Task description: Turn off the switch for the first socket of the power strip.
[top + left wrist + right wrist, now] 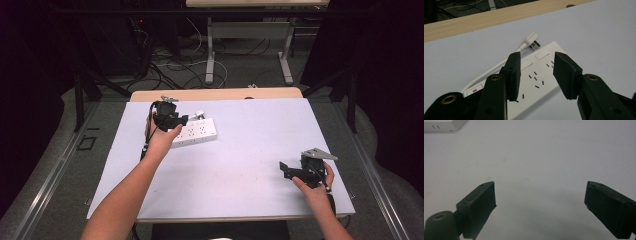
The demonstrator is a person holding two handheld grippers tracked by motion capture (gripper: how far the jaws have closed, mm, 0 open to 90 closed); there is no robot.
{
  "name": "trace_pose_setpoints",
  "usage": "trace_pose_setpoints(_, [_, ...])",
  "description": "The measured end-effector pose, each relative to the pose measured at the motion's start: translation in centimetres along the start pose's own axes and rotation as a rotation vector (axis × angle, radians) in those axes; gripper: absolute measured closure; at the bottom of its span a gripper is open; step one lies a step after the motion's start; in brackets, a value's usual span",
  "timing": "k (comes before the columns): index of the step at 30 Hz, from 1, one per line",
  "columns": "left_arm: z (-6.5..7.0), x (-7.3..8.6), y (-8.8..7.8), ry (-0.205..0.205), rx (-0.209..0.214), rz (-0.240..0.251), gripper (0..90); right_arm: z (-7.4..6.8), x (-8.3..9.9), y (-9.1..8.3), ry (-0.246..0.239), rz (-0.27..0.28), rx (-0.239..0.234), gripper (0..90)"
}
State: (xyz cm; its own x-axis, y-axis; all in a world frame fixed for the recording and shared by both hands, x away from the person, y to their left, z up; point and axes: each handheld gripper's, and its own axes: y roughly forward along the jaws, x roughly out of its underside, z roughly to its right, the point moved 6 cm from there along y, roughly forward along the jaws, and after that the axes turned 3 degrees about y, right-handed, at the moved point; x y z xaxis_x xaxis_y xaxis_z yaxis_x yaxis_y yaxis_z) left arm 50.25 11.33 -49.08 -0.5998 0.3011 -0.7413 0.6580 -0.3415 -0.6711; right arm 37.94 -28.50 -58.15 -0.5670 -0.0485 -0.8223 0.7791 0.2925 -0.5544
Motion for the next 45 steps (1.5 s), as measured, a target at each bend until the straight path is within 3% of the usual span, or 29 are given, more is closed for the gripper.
trace_pose_setpoints(6, [0.7,0.2,1.0,-0.008,0.013,-0.040,60.5,0.1,0.1,0.0,-0.003,-0.007,0.002,9.5])
trace_pose_setpoints(20, [1.2,0.4,3.0,-0.043,0.013,-0.075,70.3,0.0,0.0,0.0,-0.004,-0.001,-0.006,9.5])
trace_pose_setpoints(38, [-0.2,0.5,4.5,-0.112,-0.043,-0.084,78.8,-0.1,0.1,0.1,-0.007,-0.006,-0.007,9.5])
trace_pose_setpoints(45, [-0.9,0.6,4.9,-0.112,-0.067,-0.094,83.6,-0.1,0.1,0.2,-0.001,-0.003,-0.002,9.5])
